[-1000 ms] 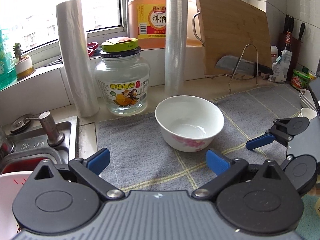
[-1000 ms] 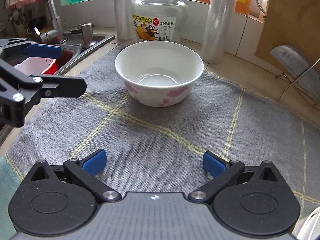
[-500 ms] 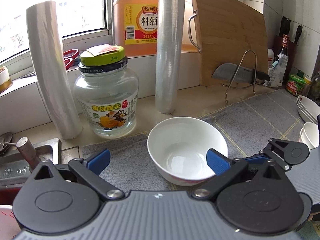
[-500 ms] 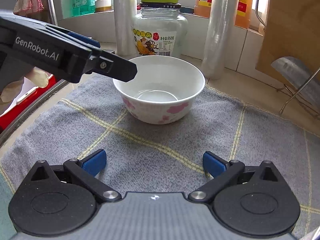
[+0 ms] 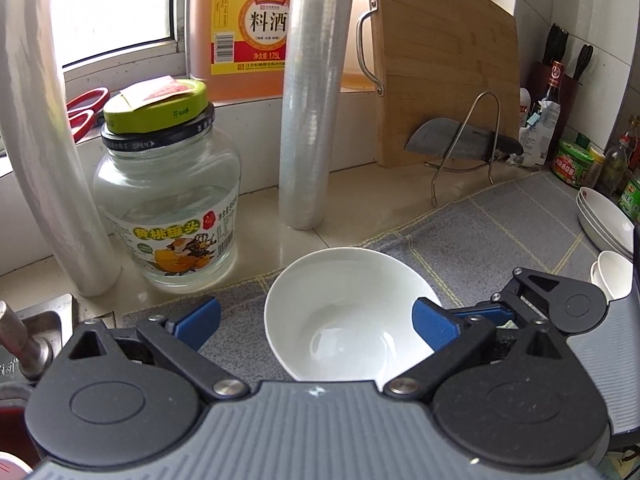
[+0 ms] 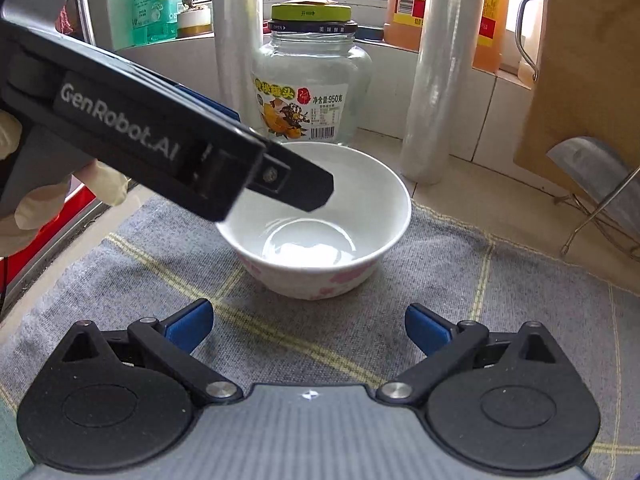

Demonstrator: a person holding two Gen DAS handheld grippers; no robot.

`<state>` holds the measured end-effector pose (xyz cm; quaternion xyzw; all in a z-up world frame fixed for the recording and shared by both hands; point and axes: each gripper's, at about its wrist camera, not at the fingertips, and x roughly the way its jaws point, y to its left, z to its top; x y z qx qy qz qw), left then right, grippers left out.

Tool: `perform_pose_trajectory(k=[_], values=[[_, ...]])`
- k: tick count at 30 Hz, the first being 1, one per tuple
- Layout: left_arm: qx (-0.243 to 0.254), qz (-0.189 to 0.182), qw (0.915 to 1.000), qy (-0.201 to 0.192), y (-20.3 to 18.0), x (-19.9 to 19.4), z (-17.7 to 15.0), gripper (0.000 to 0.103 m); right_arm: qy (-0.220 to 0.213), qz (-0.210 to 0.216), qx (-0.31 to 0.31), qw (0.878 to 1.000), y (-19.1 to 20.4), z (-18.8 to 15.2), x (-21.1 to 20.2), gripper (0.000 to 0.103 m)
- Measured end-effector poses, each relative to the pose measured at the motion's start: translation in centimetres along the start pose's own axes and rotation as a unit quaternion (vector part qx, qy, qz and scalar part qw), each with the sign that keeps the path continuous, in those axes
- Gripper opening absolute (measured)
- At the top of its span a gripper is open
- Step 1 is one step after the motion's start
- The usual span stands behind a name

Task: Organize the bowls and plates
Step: 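Close the left gripper on the last pink-flower bowl's rim while the right gripper approaches it, then carry the pink-flower bowl with the left gripper toward the bowl stack while the right gripper steadies its rim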

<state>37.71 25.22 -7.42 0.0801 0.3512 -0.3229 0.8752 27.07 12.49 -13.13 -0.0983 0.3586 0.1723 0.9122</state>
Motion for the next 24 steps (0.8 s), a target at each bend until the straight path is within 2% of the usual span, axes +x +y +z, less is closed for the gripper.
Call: perform_pose_trajectory(k=[4, 6, 15, 24], values=[[0.004, -0.008, 0.9998, 0.017, 0.2, 1.2, 0.5, 0.097, -0.007, -0.003, -0.001, 1.0, -0.1, 0.6, 0.3, 0.103], [0.004, -0.009, 0.9997, 0.023, 0.4, 1.6, 0.8, 0.09, -0.012, -0.004, -0.004, 1.0, -0.2, 0.9, 0.4, 0.103], [0.005, -0.028, 0.9987, 0.042, 0.4, 2.6, 1.2, 0.077, -0.029, -0.007, -0.011, 0.999, -0.1, 2.1, 0.6, 0.103], [0.009, -0.039, 0.9979, 0.051, 0.5, 3.1, 1.4, 0.072, -0.028, -0.003, -0.008, 1.0, -0.1, 2.3, 0.6, 0.093]])
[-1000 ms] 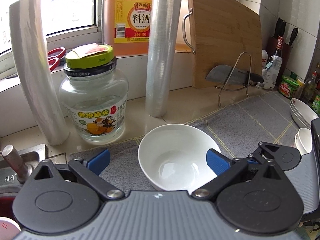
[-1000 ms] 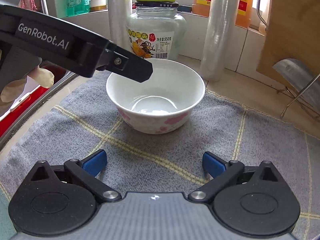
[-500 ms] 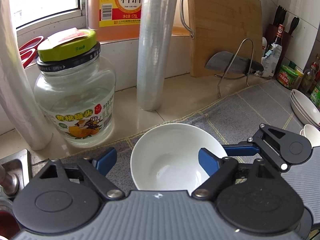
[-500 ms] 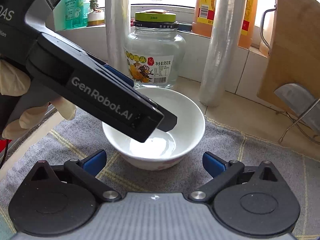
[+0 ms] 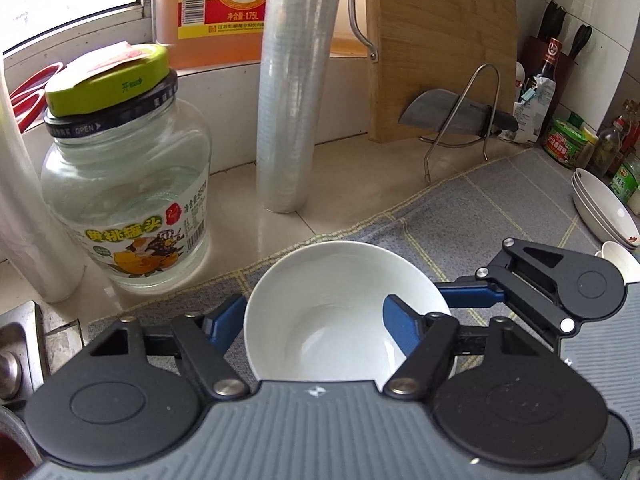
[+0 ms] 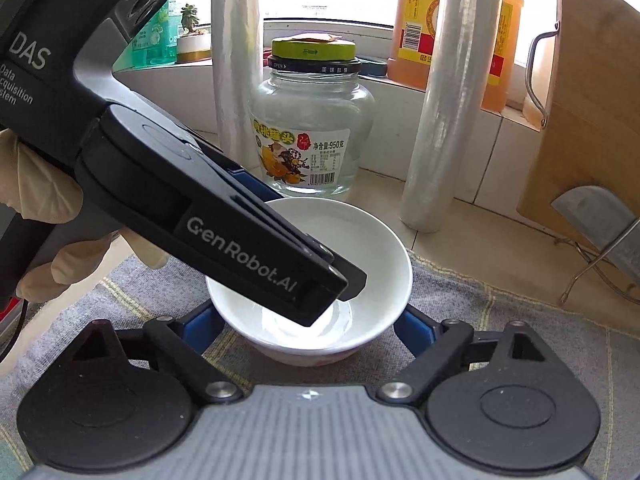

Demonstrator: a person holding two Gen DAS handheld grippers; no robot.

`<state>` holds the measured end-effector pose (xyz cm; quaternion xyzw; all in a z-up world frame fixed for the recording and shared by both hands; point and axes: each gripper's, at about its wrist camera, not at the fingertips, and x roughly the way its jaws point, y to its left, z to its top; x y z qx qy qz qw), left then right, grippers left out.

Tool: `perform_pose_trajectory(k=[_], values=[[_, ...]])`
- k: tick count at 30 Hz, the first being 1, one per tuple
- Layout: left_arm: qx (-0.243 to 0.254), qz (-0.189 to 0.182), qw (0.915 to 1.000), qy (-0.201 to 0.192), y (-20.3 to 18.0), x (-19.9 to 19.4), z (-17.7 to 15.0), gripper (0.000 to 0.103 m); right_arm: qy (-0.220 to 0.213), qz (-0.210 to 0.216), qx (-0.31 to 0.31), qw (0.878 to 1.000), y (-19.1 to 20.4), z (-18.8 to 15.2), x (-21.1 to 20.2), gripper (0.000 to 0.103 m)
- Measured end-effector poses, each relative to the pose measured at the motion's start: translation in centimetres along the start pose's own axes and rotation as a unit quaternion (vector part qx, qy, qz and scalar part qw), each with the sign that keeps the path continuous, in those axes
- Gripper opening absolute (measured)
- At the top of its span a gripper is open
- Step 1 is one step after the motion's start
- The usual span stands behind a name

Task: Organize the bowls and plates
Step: 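Carry the pink-flower bowl with the left gripper toward the bowl stack while the right gripper steadies its rim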

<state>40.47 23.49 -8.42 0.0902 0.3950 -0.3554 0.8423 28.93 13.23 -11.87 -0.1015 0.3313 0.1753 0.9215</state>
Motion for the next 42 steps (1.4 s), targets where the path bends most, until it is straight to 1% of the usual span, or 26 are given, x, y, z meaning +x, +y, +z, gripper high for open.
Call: perform_pose_trajectory(k=[3, 12, 17, 21, 27, 32, 38, 42], values=[[0.003, -0.006, 1.0, 0.003, -0.1, 0.1, 0.1, 0.07, 0.0, 0.0, 0.002, 1.0, 0.0, 0.0, 0.0, 0.093], [0.008, -0.011, 0.9999, 0.004, -0.2, -0.2, 0.2, 0.07, 0.01, -0.003, 0.0, 1.0, 0.1, 0.3, -0.1, 0.093], [0.008, -0.016, 0.9998, 0.003, -0.6, -1.1, 0.2, 0.07, 0.014, 0.0, 0.002, 1.0, 0.2, 0.4, -1.1, 0.093], [0.01, -0.019, 0.9998, -0.001, -1.6, -2.4, 0.2, 0.07, 0.016, 0.004, 0.008, 1.0, 0.2, 0.4, -2.6, 0.093], [0.026, -0.022, 0.9994, -0.012, -4.3, -4.7, 0.5, 0.07, 0.009, -0.001, 0.011, 1.0, 0.3, 0.2, -6.1, 0.093], [0.04, -0.025, 0.9987, -0.019, -6.8, -6.2, 0.6, 0.07, 0.001, -0.013, 0.007, 1.0, 0.2, -0.4, -9.3, 0.093], [0.053, -0.043, 0.9973, -0.026, -10.2, -7.3, 0.3, 0.07, 0.0, -0.027, 0.008, 1.0, -0.5, -1.7, -12.7, 0.093], [0.068, -0.06, 0.9954, -0.032, -12.8, -7.4, 0.4, 0.07, -0.001, -0.044, 0.018, 0.999, -1.5, -3.0, -15.0, 0.093]])
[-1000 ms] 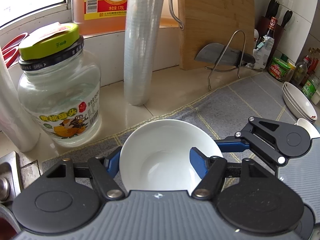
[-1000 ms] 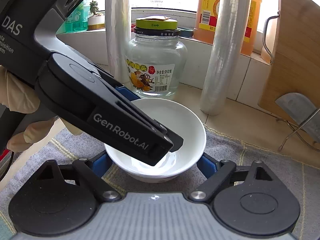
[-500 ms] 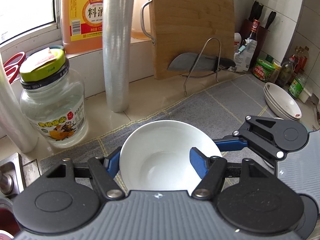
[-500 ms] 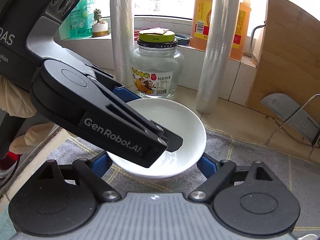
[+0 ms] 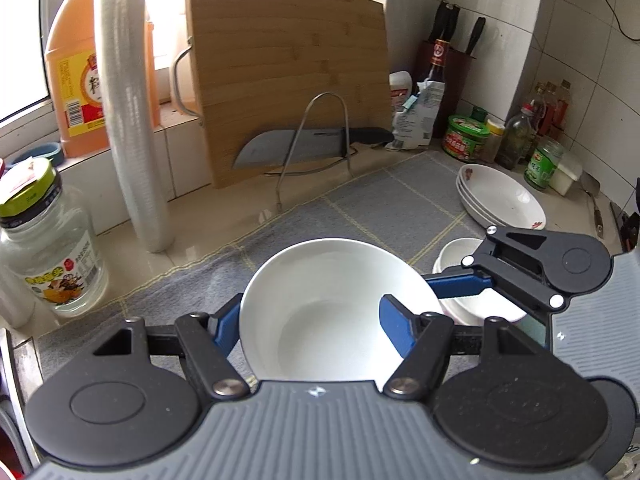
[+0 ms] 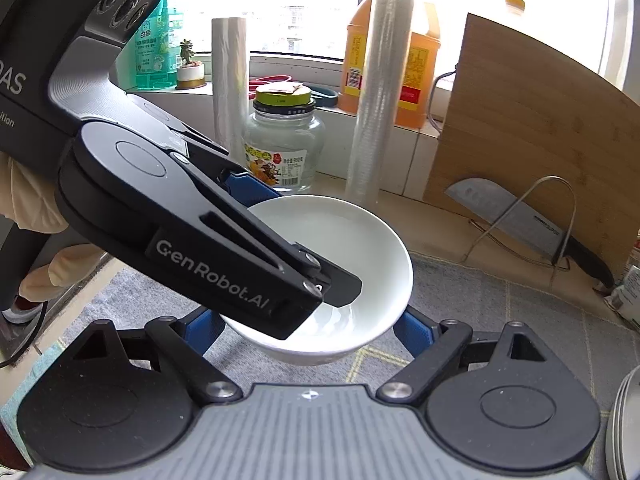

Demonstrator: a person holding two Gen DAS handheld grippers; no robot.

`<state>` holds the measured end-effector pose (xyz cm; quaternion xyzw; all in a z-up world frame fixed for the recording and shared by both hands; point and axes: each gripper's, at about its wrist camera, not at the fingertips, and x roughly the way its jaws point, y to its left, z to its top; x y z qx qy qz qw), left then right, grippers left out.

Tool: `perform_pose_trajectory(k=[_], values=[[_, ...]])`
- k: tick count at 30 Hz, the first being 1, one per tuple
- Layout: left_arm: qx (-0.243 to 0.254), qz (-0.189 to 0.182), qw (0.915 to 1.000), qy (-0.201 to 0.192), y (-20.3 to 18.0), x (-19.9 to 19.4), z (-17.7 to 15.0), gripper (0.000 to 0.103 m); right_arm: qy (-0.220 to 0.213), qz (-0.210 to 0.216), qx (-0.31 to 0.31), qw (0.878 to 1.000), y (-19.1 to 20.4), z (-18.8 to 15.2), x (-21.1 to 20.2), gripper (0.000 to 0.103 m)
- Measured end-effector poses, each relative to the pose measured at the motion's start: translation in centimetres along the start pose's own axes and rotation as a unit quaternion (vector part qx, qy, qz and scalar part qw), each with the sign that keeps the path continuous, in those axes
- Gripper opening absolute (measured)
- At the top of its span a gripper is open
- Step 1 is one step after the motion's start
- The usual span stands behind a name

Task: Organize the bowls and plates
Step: 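Carry the pink-flower bowl with the left gripper toward the bowl stack while the right gripper steadies its rim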

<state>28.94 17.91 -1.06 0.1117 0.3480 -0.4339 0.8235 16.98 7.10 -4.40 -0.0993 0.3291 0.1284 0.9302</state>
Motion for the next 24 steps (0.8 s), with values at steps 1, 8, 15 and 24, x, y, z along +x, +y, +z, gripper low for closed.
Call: perform_pose_trajectory(k=[1, 8, 15, 24], values=[[0.004, -0.004, 1.0, -0.001, -0.7, 0.1, 0.1, 0.07, 0.0, -0.005, 0.003, 1.0, -0.4, -0.3, -0.5, 0.093], [0.035, -0.035, 0.9988, -0.007, -5.1, 1.5, 1.3, 0.07, -0.001, -0.042, 0.022, 0.999, -3.0, -2.4, -3.8, 0.093], [0.059, -0.064, 0.9962, -0.007, -8.5, 3.3, 2.8, 0.07, 0.002, -0.075, 0.044, 0.996, -5.7, -4.2, -5.8, 0.093], [0.071, -0.104, 0.992, 0.003, -11.2, 6.7, 4.3, 0.07, 0.013, -0.107, 0.069, 0.992, -9.3, -6.1, -6.8, 0.093]])
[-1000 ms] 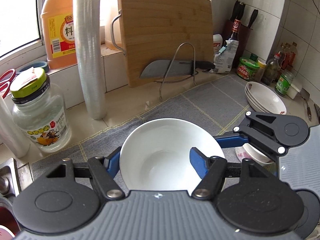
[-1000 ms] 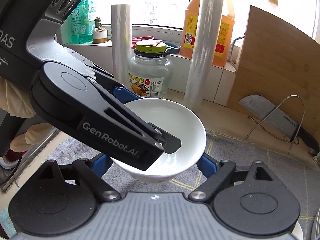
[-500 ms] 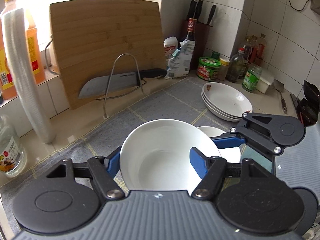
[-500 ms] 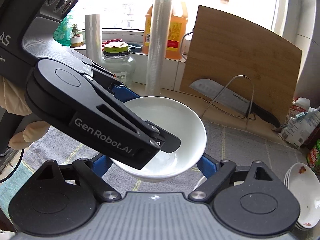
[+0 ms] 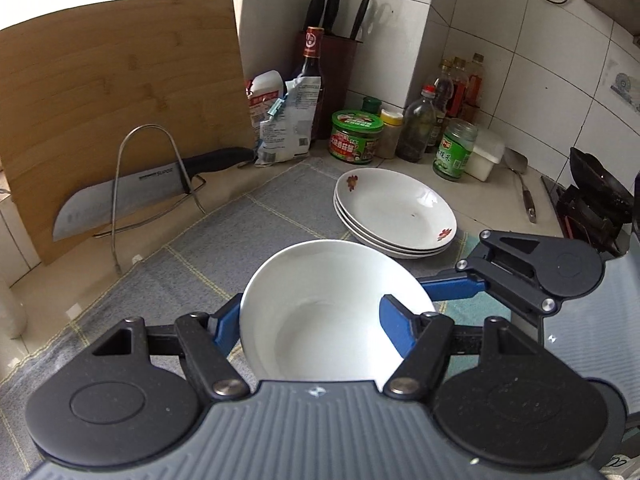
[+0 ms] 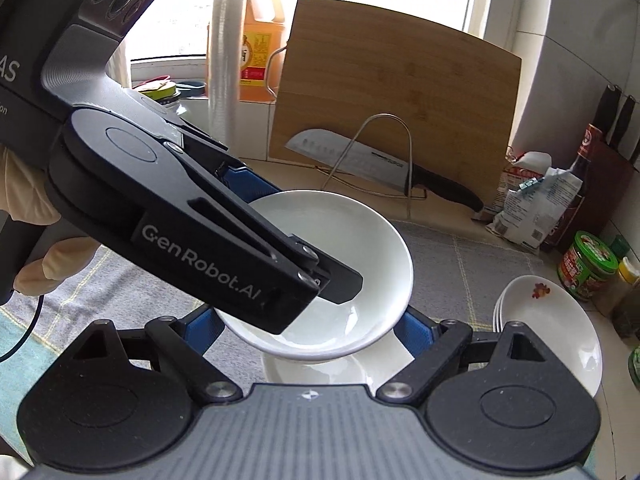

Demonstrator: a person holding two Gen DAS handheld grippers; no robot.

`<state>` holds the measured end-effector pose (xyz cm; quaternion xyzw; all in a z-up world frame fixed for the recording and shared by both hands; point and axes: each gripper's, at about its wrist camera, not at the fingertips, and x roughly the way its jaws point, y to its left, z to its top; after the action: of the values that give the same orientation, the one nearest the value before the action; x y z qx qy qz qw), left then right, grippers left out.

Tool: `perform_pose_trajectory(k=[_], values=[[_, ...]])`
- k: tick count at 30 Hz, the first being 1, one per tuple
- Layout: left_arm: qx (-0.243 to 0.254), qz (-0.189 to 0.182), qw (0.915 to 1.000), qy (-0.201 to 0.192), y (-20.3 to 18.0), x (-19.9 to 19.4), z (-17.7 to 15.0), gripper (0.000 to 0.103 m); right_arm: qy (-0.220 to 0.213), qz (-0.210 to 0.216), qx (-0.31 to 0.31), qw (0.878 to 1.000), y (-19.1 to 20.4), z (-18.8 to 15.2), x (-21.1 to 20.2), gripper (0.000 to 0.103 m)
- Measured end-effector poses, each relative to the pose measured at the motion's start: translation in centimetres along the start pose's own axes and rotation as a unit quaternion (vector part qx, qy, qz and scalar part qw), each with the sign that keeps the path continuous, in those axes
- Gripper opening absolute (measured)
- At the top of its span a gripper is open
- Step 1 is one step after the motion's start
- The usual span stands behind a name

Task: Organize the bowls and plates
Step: 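Carry the pink-flower bowl with the left gripper toward the bowl stack while the right gripper steadies its rim, then lower the pink-flower bowl into the bowl stack and open both grippers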

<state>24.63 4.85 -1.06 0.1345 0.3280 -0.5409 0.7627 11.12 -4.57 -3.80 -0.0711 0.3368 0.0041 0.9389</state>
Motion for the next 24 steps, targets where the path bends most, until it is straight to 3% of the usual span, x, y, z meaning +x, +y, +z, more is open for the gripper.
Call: perform_pose_trajectory(k=[7, 24], values=[[-0.007, -0.01, 0.9997, 0.022, -0.4, 2.8, 0.2, 0.07, 0.025, 0.001, 0.022, 0.999, -1.8, -0.9, 1.3, 0.093], [-0.019, -0.01, 0.9987, 0.046, 0.0, 4.0, -0.7, 0.07, 0.051, 0.026, 0.03, 0.998, -2.2, -1.3, 2.3, 0.093]])
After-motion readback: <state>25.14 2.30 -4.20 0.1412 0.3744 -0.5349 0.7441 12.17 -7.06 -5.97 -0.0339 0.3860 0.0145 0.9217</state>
